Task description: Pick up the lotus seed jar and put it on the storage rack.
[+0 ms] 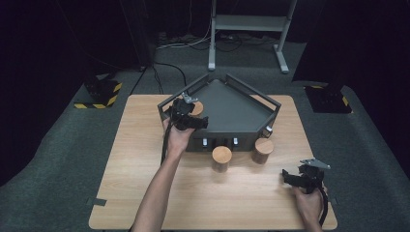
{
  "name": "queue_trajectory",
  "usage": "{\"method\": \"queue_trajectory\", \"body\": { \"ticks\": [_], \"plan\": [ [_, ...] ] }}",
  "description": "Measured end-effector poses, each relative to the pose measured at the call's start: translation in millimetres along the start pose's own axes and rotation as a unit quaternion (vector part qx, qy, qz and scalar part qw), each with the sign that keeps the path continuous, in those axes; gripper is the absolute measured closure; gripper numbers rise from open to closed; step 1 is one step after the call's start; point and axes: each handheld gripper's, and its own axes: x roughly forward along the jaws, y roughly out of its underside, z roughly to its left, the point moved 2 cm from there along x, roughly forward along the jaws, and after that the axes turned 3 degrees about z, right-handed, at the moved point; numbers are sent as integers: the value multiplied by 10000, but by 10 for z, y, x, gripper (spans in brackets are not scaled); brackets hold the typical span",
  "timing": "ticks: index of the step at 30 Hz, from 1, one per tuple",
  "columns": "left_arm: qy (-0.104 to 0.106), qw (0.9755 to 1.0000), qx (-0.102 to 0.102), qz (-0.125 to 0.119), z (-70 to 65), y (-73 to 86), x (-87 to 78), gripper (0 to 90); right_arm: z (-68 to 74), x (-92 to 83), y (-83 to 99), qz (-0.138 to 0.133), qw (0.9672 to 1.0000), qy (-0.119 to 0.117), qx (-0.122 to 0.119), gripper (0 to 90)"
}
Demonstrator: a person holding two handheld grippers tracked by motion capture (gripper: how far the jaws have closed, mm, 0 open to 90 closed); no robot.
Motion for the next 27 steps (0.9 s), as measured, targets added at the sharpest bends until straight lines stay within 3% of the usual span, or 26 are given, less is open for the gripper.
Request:
{"method": "queue_trajectory", "body": {
  "ticks": [4, 27],
  "plan": [
    [-50, 10000, 67, -5, -8, 6, -78, 49, 1, 0, 0, 0, 10000, 1, 3, 36],
    [89, 9999, -36, -124, 72, 184, -340, 48, 1, 1, 1, -5, 10000, 5, -1, 36]
  ]
}}
